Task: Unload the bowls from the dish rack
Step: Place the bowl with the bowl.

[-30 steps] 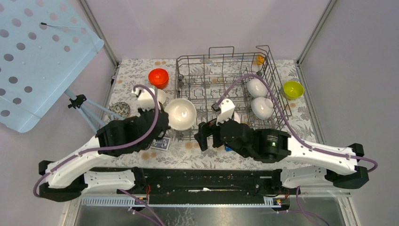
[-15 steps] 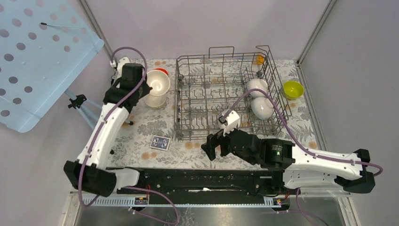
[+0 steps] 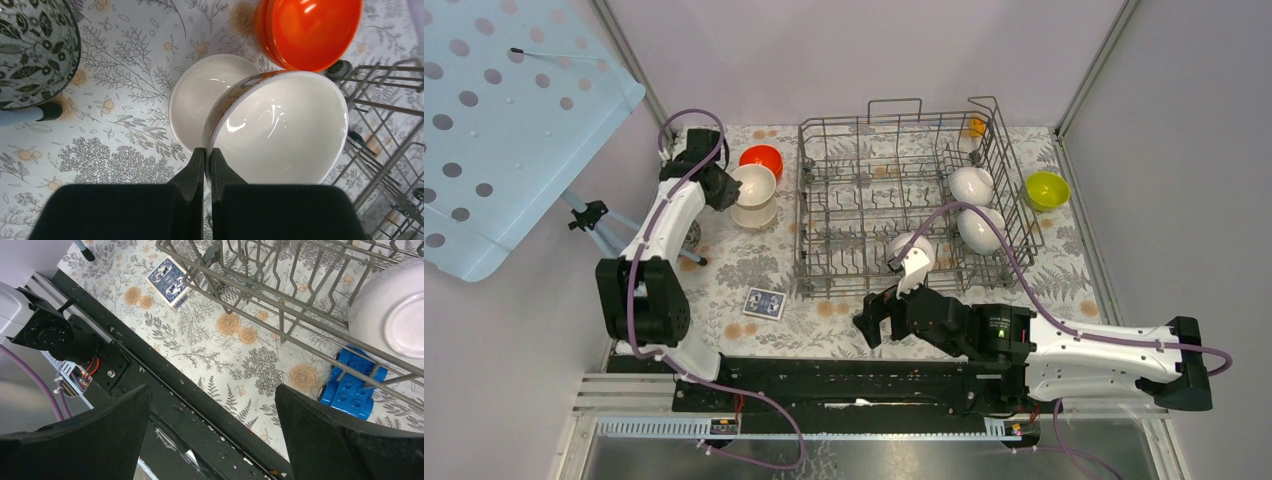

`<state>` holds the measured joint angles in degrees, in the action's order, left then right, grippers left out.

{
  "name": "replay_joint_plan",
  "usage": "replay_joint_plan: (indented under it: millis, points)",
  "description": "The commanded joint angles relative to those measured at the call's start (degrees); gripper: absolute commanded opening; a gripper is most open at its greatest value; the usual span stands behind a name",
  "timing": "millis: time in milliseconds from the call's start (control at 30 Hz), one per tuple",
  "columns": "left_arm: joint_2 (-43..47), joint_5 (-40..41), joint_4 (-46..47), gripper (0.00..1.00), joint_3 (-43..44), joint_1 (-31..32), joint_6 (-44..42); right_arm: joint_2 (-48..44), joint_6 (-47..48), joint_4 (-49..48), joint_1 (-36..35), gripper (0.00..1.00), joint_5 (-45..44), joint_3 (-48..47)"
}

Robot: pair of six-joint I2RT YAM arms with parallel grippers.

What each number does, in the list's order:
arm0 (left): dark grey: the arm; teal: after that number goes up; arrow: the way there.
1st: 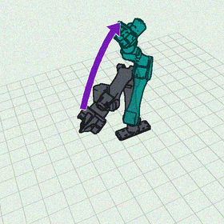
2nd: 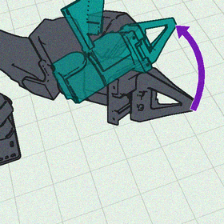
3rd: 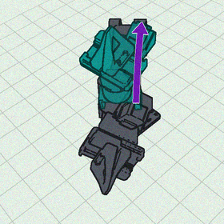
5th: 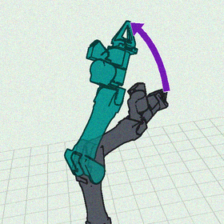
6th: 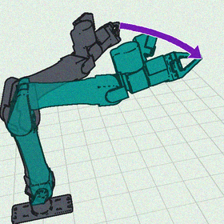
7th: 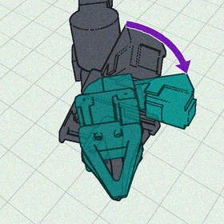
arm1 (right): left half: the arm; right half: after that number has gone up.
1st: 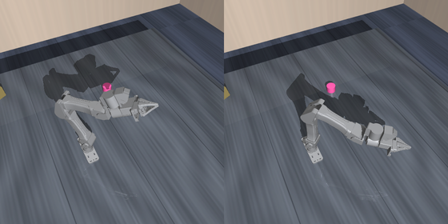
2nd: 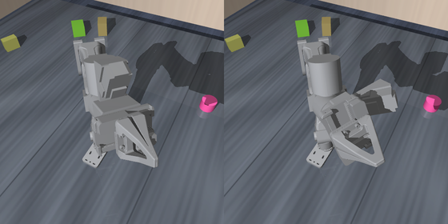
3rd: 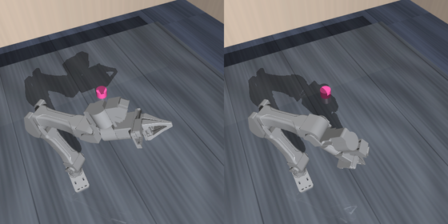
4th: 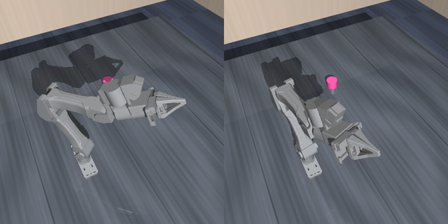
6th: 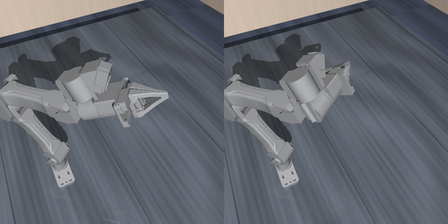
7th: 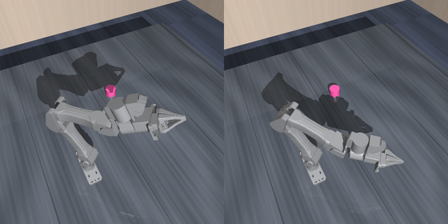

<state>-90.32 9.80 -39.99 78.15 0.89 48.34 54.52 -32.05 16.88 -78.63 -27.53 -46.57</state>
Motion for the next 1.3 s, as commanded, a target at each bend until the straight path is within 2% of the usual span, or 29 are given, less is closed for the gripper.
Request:
replay_joint_plan:
  millis: [0,467,1267]
  points:
    - [-2.98,0.26,-0.33,0.0,6.51,-0.55,5.6,0.96,-1.45,-3.61,0.12,1.0,-1.97,-1.08]
    - [-6.21,-2.02,1.61,0.0,2.97,-2.8,7.98,-0.1,-2.92,-3.54,0.06,1.0,-1.96,0.42]
    - [-8.97,-4.21,5.31,0.0,-2.0,-2.91,5.93,-0.6,-3.28,-3.0,0.06,1.0,-2.44,1.26]
